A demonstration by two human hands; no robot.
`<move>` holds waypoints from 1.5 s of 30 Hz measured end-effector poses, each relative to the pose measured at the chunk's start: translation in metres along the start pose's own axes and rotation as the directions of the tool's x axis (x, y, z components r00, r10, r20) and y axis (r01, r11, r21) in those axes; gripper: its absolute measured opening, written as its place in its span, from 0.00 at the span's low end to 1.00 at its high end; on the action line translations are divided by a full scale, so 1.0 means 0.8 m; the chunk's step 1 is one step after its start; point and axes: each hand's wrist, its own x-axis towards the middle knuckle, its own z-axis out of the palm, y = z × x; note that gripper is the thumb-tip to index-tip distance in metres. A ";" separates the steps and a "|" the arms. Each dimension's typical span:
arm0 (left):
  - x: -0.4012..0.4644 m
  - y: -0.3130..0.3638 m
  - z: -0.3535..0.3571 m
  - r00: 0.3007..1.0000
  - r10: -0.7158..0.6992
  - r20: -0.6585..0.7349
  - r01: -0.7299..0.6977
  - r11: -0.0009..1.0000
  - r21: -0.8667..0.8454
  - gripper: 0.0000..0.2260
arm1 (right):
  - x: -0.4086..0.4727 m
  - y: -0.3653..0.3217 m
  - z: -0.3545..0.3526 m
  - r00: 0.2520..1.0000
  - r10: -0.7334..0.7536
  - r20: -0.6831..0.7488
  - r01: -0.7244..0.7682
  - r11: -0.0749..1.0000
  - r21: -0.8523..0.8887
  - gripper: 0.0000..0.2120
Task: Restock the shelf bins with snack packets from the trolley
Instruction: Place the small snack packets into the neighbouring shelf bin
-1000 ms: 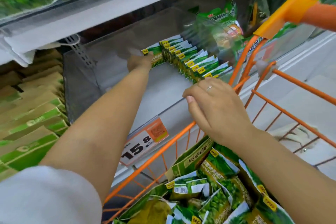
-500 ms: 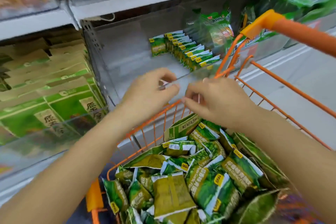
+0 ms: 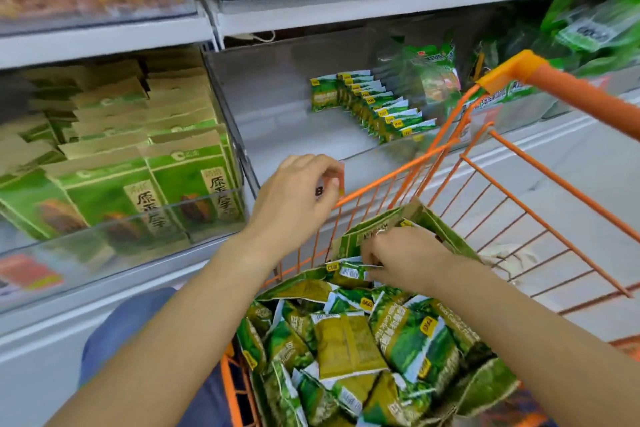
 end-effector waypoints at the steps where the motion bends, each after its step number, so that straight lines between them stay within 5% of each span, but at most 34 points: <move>1: 0.000 -0.001 0.000 1.000 -0.006 -0.004 0.006 1.000 -0.008 0.09 | 0.000 0.001 0.002 1.000 -0.019 -0.011 0.020 0.999 0.037 0.04; 4: 0.000 -0.001 -0.001 0.998 0.008 -0.059 -0.010 0.999 -0.036 0.08 | -0.007 0.014 -0.014 0.993 0.006 -0.115 0.042 0.912 0.407 0.05; 6: -0.001 0.004 -0.004 0.988 0.020 -0.151 -0.037 0.993 -0.115 0.09 | -0.022 0.021 -0.042 0.971 0.114 -0.211 0.091 0.638 0.764 0.06; 8: -0.001 0.010 -0.010 0.972 -0.048 -0.231 -0.017 0.962 -0.272 0.11 | -0.039 0.027 -0.063 0.939 0.208 -0.274 0.180 0.382 0.907 0.05; 9: -0.001 0.011 -0.012 0.954 -0.089 -0.285 -0.016 0.938 -0.347 0.10 | -0.046 0.028 -0.069 0.909 0.253 -0.332 0.234 0.351 0.907 0.05; 12: -0.002 0.014 -0.019 0.899 -0.225 -0.376 -0.020 0.835 -0.550 0.07 | -0.052 0.024 -0.070 0.680 0.336 -0.651 0.396 0.579 0.712 0.05; 14: -0.003 0.023 -0.023 0.932 -0.311 -0.186 0.082 0.681 -0.728 0.12 | -0.047 0.022 -0.060 0.492 0.188 -0.850 0.412 0.810 0.418 0.03; 16: -0.004 0.031 -0.025 0.950 -0.300 0.089 0.249 0.552 -0.796 0.16 | -0.040 0.021 -0.048 0.420 0.014 -0.907 0.400 0.895 0.199 0.05; 18: -0.004 0.036 -0.026 0.944 -0.252 0.213 0.316 0.507 -0.802 0.15 | -0.035 0.016 -0.041 0.421 -0.078 -0.904 0.408 0.906 0.112 0.06; 21: -0.002 0.033 -0.029 0.952 -0.252 0.175 0.272 0.432 -0.860 0.06 | -0.031 0.003 -0.040 0.473 -0.027 -0.881 0.425 0.883 0.201 0.05; 24: -0.001 0.023 -0.029 0.955 -0.281 0.097 0.214 0.425 -0.879 0.10 | -0.034 -0.011 -0.050 0.622 0.317 -0.716 0.450 0.604 0.658 0.12; 27: 0.000 0.021 -0.027 0.966 -0.250 0.063 0.178 0.469 -0.865 0.11 | -0.025 -0.020 -0.063 0.761 0.433 -0.484 0.405 0.266 0.875 0.14; 34: 0.001 0.021 -0.025 0.964 -0.231 0.128 0.226 0.471 -0.853 0.14 | -0.006 -0.020 -0.073 0.719 0.544 -0.434 0.499 0.032 0.866 0.03; 39: 0.009 0.030 -0.021 0.911 -0.354 0.211 0.364 0.450 -0.816 0.09 | 0.009 -0.011 -0.088 0.644 0.561 -0.521 0.520 0.179 0.835 0.07; 42: 0.033 0.029 -0.028 0.892 -0.426 0.150 0.367 0.489 -0.791 0.08 | 0.020 0.012 -0.092 0.600 0.476 -0.643 0.397 0.521 0.756 0.14; 45: 0.075 0.025 -0.018 0.898 -0.433 0.075 0.348 0.599 -0.721 0.05 | 0.045 0.045 -0.075 0.650 0.414 -0.637 0.050 0.813 0.579 0.20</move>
